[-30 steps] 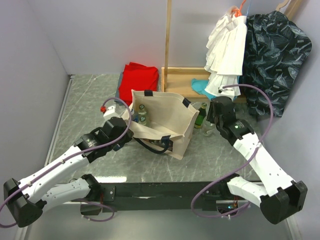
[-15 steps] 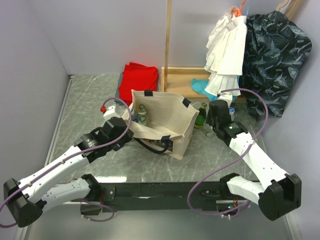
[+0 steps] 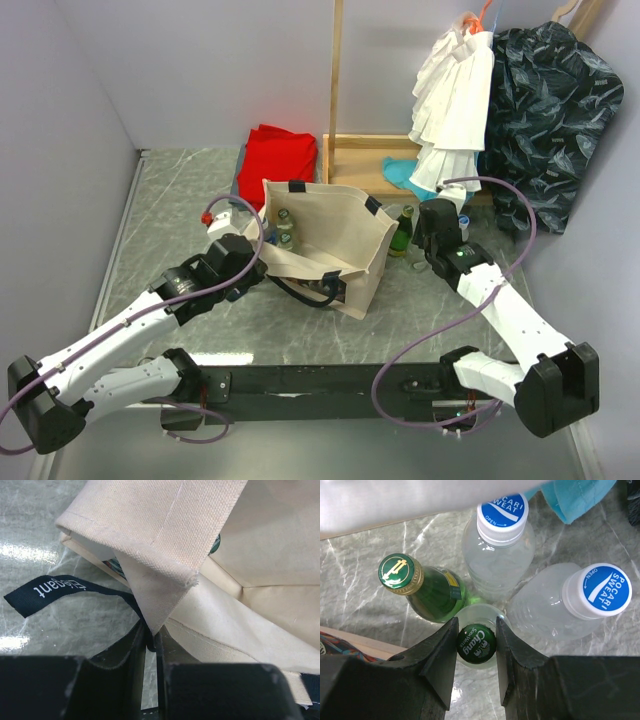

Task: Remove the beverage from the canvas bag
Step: Place the drink at the center of the board.

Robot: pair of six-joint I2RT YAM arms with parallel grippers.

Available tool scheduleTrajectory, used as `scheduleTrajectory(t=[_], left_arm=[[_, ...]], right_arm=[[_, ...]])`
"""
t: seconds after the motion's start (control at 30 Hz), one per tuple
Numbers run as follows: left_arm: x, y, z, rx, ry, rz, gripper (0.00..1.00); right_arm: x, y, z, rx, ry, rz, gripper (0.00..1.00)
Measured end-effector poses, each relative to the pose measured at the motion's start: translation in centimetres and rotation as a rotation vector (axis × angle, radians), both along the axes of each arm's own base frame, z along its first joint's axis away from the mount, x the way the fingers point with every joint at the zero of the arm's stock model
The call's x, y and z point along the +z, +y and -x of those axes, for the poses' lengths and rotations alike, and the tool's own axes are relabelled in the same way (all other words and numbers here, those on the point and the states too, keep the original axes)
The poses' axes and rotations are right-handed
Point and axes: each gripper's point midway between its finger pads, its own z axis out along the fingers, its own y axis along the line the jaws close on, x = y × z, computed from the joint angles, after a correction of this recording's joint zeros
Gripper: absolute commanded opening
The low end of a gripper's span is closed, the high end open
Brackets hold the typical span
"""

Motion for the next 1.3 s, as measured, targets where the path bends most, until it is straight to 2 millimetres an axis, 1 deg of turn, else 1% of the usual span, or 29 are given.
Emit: scheduleTrajectory(t=[0.3,0.57,1.07,1.17,1.27,1.3], left_arm=[[-0.2,-0.1,-0.1,0.0,0.005,-0.006,0.16],[-0.3,-0.1,-0.1,0.0,0.006,-0.006,0.16],[-0.3,-0.1,-0.1,0.0,0.006,-0.006,0.17],[-0.3,-0.1,-0.1,0.0,0.006,-0.006,0.16],[-0.2,-0.1,-0.1,0.0,0.006,-0.006,0.16],[-0.2,-0.1,-0.1,0.0,0.006,-0.006,0.16]], right_arm=[[0.0,0.0,-0.1,-0.002,-0.004,-0.001,0.0],[-1.0,-0.7,0.2,-0.031,0.004,0.022,0.0],[-1.0,-0.8,-0.3,-0.049,-0.029,0.009,0.0],[-1.0,-0.8,-0.3,-0.05,-0.03,0.006,0.08],[-1.0,-0.8,-0.3,-0.051,-0.03,0.005,0.09],[-1.0,-0.8,-0.3,-0.052,-0.03,0.004,0.16]])
